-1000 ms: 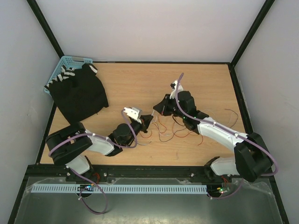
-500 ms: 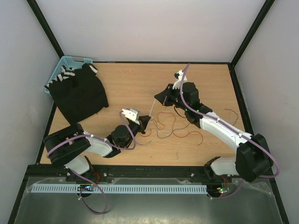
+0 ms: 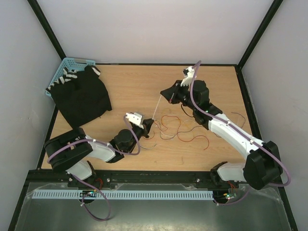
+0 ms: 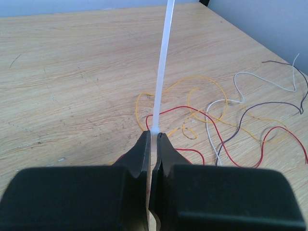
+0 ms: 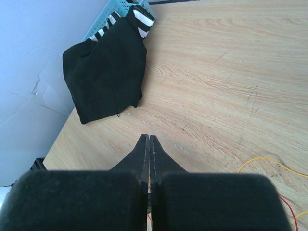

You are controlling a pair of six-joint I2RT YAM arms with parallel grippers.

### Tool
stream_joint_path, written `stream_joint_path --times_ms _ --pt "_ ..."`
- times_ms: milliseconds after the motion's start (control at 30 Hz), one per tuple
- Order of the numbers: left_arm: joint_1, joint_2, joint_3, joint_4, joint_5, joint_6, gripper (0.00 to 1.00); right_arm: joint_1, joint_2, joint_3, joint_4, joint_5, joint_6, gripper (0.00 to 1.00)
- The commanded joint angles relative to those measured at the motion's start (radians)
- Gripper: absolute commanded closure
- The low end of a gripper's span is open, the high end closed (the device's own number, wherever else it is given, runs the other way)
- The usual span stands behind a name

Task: Zip-tie the wires
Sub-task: Tie the cable at the center of the board.

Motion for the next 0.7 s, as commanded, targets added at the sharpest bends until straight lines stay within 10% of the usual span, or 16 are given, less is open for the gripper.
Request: stream_joint_path --times_ms 0,267,367,667 --pt "-0.010 0.020 0.012 -0.044 -0.008 0.012 1.00 -0.017 -0.062 0.055 0.062 0.019 -0.013 1.00" --pt "-0.012 -0.121 0.075 -0.215 -0.039 0.027 1.00 -0.042 -0.155 0.006 0.065 -0.049 -0.058 1.00" --pt "-0.012 -0.222 0.161 -0.502 -0.039 0.025 1.00 -0.042 -0.202 -0.040 0.079 -0.088 -0.098 0.82" --pt "0.020 -0.367 0.231 -0.711 0.018 -0.042 1.00 -0.044 -0.372 -0.114 0.017 -0.060 -0.252 0.20"
